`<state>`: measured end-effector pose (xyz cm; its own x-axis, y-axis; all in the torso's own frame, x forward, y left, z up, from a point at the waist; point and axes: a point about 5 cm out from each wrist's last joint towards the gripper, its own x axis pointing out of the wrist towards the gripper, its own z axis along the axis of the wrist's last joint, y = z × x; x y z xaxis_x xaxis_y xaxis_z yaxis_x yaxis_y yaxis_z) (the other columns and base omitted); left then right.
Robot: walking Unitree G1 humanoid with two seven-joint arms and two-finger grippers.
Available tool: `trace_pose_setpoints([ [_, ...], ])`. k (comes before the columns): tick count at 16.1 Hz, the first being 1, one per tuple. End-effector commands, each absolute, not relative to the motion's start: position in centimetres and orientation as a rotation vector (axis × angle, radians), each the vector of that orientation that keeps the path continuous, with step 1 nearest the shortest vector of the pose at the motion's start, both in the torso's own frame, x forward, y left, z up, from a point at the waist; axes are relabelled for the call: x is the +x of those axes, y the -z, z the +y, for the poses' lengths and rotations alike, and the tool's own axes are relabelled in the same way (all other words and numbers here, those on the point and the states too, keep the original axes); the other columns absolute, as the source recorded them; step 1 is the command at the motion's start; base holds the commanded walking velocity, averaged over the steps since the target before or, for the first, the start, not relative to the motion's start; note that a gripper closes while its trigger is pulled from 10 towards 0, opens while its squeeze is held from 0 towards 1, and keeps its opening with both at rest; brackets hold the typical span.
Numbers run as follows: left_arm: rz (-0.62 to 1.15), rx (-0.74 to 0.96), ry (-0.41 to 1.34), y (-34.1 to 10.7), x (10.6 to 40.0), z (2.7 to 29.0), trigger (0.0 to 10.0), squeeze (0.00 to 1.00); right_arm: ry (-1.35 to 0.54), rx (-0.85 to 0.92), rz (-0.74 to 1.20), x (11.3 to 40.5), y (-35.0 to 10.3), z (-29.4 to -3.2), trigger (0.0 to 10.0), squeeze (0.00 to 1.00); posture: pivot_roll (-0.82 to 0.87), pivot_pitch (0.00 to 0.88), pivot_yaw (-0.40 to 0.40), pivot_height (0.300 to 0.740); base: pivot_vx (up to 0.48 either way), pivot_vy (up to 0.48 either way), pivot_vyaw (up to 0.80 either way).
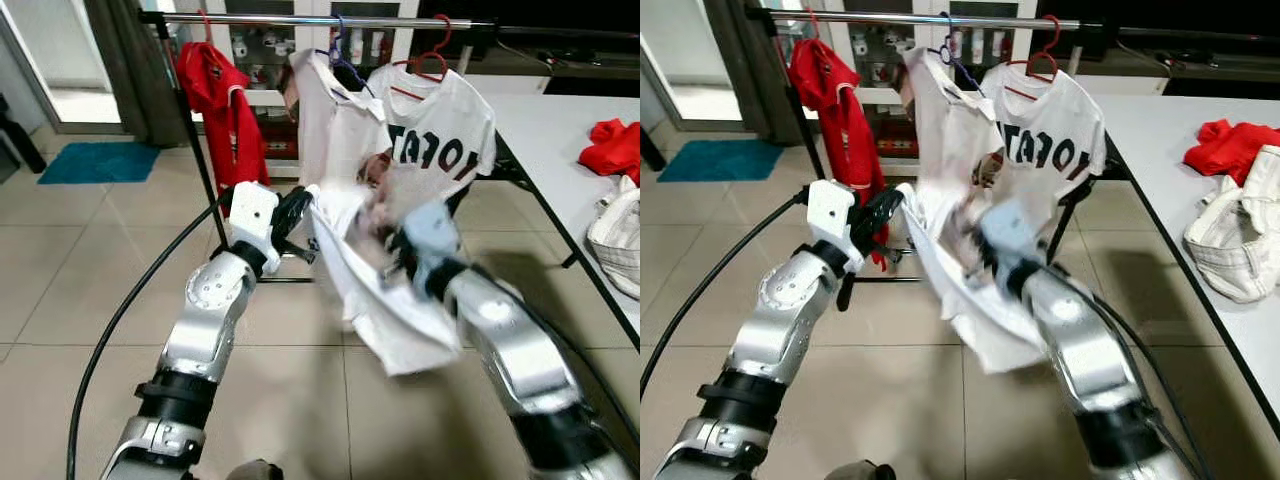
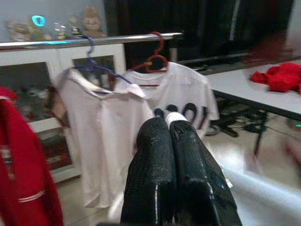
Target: Hang hanger
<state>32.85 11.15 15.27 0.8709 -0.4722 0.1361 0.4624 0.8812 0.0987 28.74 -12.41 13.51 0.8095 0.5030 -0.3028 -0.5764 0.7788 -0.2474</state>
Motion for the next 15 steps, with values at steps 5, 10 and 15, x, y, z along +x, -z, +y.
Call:
trace_pose_setpoints([
  [5, -0.143, 0.075, 0.396, -15.6, 33.5, 12.5, 0.0, 0.0, -0.651, -0.384, 0.39, 27.7, -12.6, -14.6, 10.0, 0.0, -0.07, 0.0, 0.025, 0.74, 0.0, 0.0, 0.0],
  [10, -0.169, 0.048, 0.569, -15.8, 32.3, 10.6, 0.0, 0.0, -0.288, -0.082, 0.29, 30.7, -14.5, -15.9, 10.0, 0.0, -0.07, 0.0, 0.019, 0.74, 0.0, 0.0, 0.0],
  [15, -0.146, 0.027, 0.71, -15.4, 31.1, 8.9, 0.0, 0.0, -0.027, 0.085, 0.107, 31.9, -16.2, -16.4, 10.0, 0.0, -0.06, 0.0, 0.02, 0.74, 0.0, 0.0, 0.0],
])
